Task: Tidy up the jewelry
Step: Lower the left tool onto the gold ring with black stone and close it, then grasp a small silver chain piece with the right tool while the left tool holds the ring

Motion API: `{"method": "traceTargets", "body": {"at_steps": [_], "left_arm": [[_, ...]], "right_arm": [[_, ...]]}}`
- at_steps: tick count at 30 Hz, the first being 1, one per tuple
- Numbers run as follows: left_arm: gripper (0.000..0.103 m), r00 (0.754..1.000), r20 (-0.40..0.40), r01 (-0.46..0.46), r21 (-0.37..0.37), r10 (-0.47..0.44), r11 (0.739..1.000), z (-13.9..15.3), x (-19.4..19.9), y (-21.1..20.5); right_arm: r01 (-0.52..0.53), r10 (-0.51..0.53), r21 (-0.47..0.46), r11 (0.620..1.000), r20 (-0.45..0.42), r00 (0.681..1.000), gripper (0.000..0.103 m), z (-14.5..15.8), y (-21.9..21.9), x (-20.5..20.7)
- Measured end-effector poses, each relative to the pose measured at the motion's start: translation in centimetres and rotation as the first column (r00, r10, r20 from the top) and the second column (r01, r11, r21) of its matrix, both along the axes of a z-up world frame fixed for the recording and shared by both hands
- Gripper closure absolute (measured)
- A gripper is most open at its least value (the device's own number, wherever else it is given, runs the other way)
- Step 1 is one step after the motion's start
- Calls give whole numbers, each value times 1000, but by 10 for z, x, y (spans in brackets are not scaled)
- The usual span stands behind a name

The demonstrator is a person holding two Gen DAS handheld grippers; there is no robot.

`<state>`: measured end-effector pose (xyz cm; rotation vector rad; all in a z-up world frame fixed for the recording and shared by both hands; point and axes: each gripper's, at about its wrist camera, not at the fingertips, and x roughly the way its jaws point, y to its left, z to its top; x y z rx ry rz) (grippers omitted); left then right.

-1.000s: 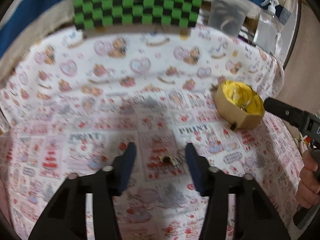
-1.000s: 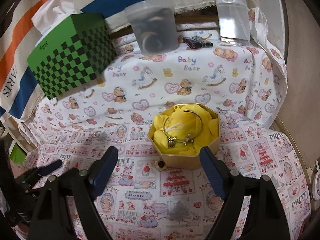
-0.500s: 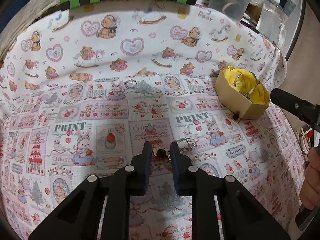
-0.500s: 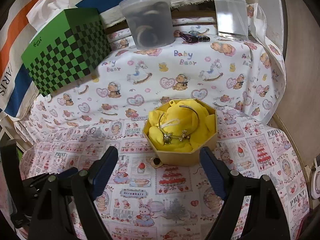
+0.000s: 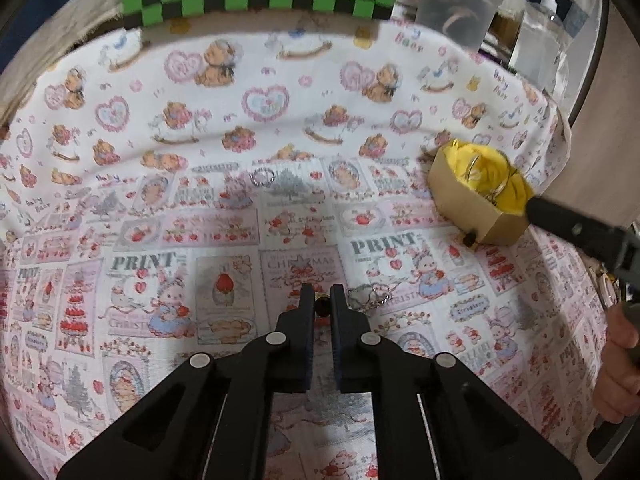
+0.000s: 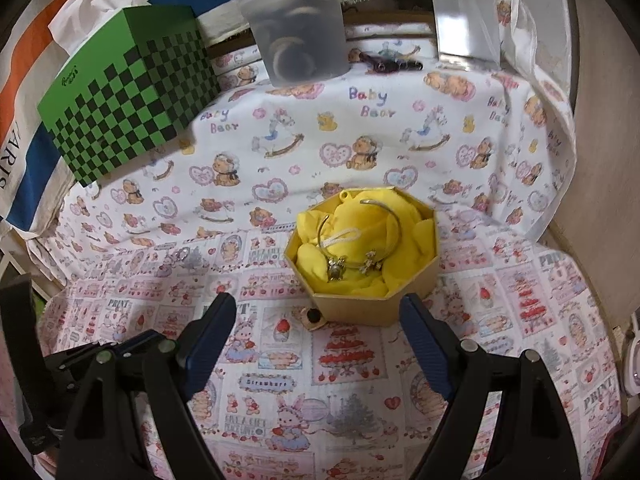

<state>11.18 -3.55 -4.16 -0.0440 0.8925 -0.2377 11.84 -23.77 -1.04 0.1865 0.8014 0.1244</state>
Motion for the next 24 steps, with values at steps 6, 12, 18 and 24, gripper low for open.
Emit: {"method": "traceTargets", "body": {"at_steps": [6,12,18,24], "left_arm": [[97,995,95,-35,-7,36,999,20,-10,10],[97,987,134,-87,-2,86,996,28,-9,22],[97,986,128,-107,-14,107,994,27,-6,29],[97,984,134,-113,-22,115,993,29,-7,32]], "right_arm": [[-31,31,-10,999,-61,998,28,-14,10,8],[-60,57,-20,998,-137,989,59,-38,21,20],[-45,45,2,999,-152,987,74,-50,20,34],[-28,25,-21,999,-130,991,82,-50,21,40]]}}
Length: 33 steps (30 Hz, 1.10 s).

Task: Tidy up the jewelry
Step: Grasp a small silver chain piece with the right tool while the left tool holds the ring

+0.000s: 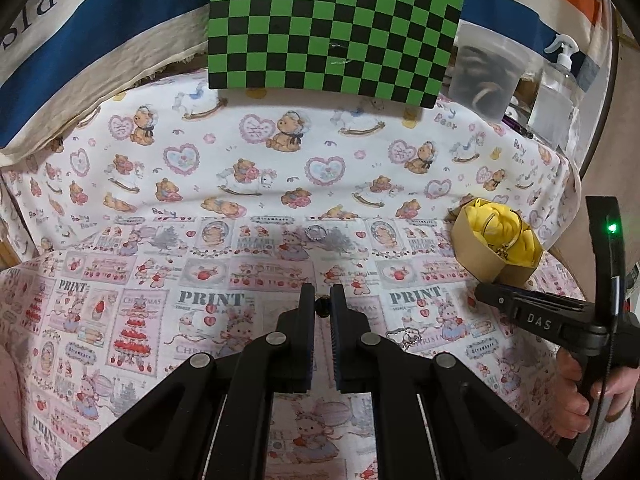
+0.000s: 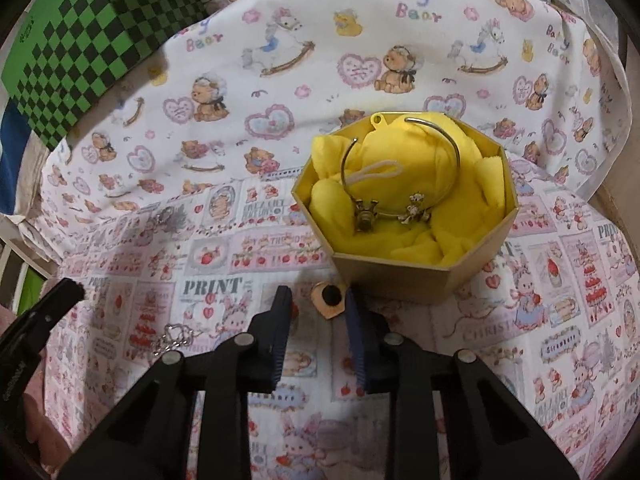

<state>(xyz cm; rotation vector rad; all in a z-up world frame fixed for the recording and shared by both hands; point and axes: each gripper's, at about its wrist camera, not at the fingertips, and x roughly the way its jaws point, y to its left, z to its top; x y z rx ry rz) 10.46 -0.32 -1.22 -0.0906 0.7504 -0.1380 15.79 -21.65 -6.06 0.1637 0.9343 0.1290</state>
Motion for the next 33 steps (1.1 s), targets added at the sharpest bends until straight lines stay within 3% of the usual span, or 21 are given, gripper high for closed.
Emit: {"method": "traceTargets", "body": {"at_steps": [6,13,17,21,33], "left_arm": [[97,1000,10,-3,3,3,1000,3,-2,0],[97,999,29,-14,0,14,1000,8,-5,4],[97,998,57,-25,26,24,999,10,-8,4],[97,997,68,-25,2,25,1000,15,-11,8],[97,976,218,-6,59,-7,998,49,-43,-8]], "right_arm": [[-10,12,-55,998,22,1000,95,-2,9,2],[-45,45,-16,999,25,999,95,3,8,-9],[-73,73,0,997,67,995,95,15,10,-21],[-96,95,6,995,119,988,95,28,13,-34],[-90,69,73,993,258,964,95,71,-11,-65]]}}
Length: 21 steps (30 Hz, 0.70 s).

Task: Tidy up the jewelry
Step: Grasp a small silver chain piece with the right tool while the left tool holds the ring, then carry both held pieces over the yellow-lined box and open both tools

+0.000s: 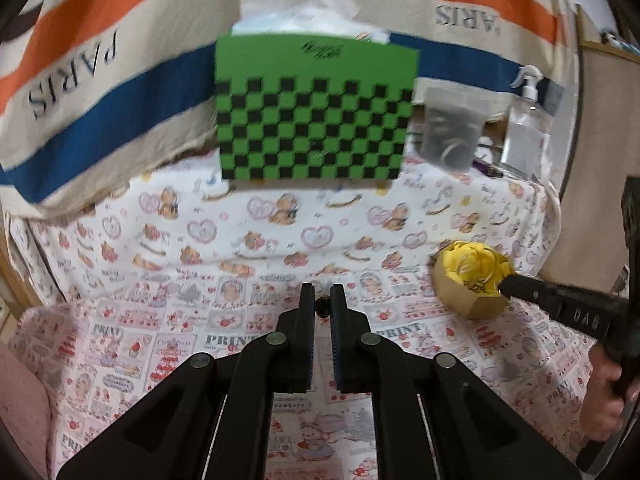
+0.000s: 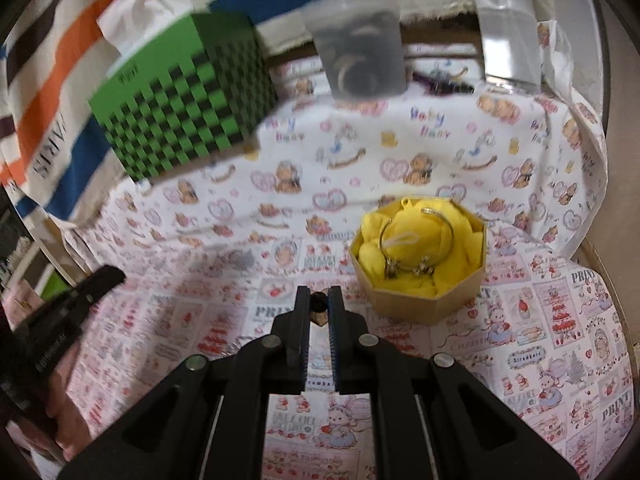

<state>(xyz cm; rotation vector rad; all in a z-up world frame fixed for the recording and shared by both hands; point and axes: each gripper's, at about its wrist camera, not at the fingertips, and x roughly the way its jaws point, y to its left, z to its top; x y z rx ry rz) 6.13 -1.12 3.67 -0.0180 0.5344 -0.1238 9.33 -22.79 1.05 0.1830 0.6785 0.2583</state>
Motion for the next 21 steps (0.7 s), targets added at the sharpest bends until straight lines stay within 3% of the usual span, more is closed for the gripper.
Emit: {"method": "traceTargets", "body": {"at_steps": [6,10,14,21], "left_arm": [[97,996,68,53,24,-54,998,29,-15,-27],[97,997,31,74,-31,-73,997,45,0,-43],[97,996,36,79,-27,-78,997,53,14,-65],[97,990,-25,139,-72,-142,988,49,44,-101]], "right_arm": [[13,-18,70,997,70,997,95,19,-19,-9],[44,-55,138,989,75,996,95,26,-41,-8],[89,-106,183,979,85,991,95,29,-62,-8],[153,-172,255,955,54,984,95,23,-101,5]]}}
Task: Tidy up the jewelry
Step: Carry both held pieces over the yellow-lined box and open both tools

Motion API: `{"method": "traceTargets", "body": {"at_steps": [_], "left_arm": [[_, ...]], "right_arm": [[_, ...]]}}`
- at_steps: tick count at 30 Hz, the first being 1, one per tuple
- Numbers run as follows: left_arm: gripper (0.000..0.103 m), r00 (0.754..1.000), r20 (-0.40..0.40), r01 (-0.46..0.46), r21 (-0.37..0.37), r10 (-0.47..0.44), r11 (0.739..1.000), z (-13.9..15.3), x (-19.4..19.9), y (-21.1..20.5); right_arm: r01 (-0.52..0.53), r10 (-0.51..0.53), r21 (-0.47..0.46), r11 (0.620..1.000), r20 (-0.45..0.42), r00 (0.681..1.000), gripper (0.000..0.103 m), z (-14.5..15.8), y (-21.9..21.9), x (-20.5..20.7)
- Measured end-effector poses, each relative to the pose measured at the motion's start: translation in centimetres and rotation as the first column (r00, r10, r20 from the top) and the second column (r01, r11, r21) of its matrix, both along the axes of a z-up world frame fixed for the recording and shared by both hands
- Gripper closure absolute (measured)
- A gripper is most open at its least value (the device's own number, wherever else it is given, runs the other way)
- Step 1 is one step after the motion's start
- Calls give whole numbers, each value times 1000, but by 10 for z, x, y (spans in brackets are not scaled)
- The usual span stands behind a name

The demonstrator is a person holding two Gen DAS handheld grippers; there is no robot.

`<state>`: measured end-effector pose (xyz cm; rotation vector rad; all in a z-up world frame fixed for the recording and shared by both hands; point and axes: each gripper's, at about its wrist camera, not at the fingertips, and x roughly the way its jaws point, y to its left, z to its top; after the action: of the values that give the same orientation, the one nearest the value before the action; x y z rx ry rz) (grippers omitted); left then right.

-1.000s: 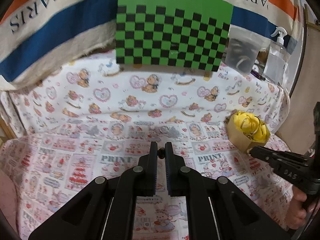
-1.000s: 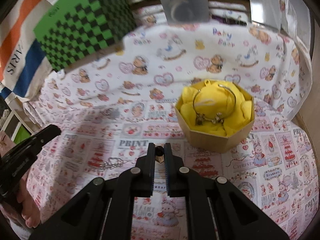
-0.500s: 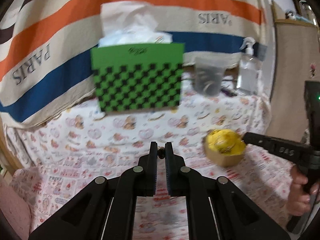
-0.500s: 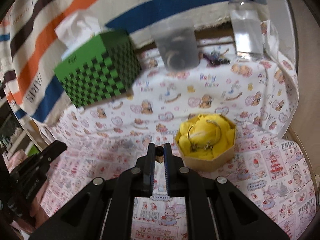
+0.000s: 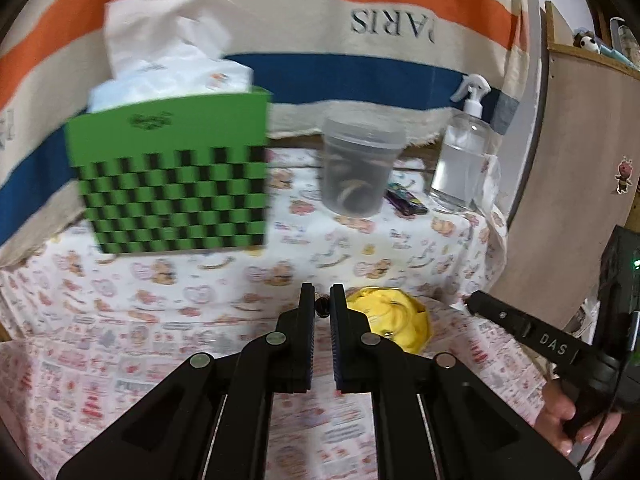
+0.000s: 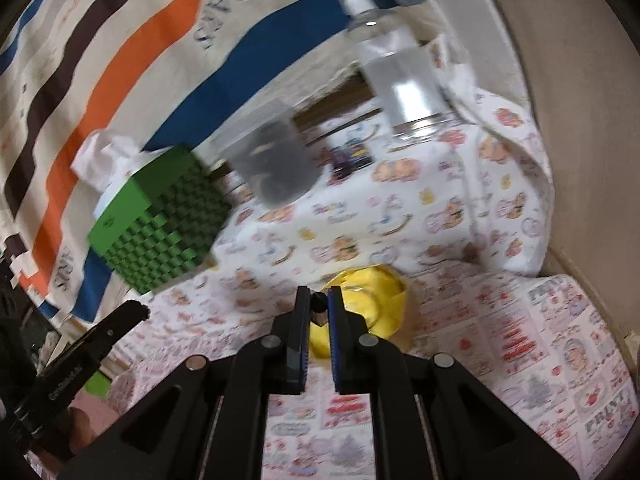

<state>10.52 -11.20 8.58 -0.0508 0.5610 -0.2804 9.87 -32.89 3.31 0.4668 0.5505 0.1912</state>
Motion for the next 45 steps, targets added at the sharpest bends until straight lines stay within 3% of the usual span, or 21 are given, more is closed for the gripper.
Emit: {"method": "traceTargets", "body": {"at_steps": [11,17,22,29,33,35,38,41,43,45], "left_arm": [[97,978,-152,132,-92,-145,987,-25,50,-49],[97,962,-219,138,-115,-160,984,-49,71,-63],[97,950,-240,174,-121,-199,977,-63,79,-63],[96,956,-206,192,-89,-206,977,-59,73,-66],[88,969,-163,175,-65,-184,982,-46,65,-60],[87,976,-134,163,-58,-170,985,-37,59,-53],[84,987,-82,139,-29,-141,990,-24,48,-42],[76,993,-26,113,-2,-113,994,-12,33,-26],[74,996,16,90,17,-90,996,-4,20,-16],[74,996,45,73,38,-74,997,2,10,-6]], "right_arm": [[19,-7,140,990,-88,996,95,-32,-41,30],[-37,75,258,965,-140,987,95,-57,-43,51],[-69,106,221,973,-159,982,95,-60,-27,59],[-100,131,185,978,-166,977,94,-61,-16,67],[-105,134,186,977,-154,979,92,-59,-14,65],[-97,124,177,979,-149,981,83,-57,-13,64],[-96,121,170,981,-140,983,80,-54,-13,62],[-94,110,146,985,-109,988,68,-45,-11,52],[-99,108,112,989,-82,991,67,-37,-7,45],[-103,107,80,991,-50,993,56,-29,0,37]]}}
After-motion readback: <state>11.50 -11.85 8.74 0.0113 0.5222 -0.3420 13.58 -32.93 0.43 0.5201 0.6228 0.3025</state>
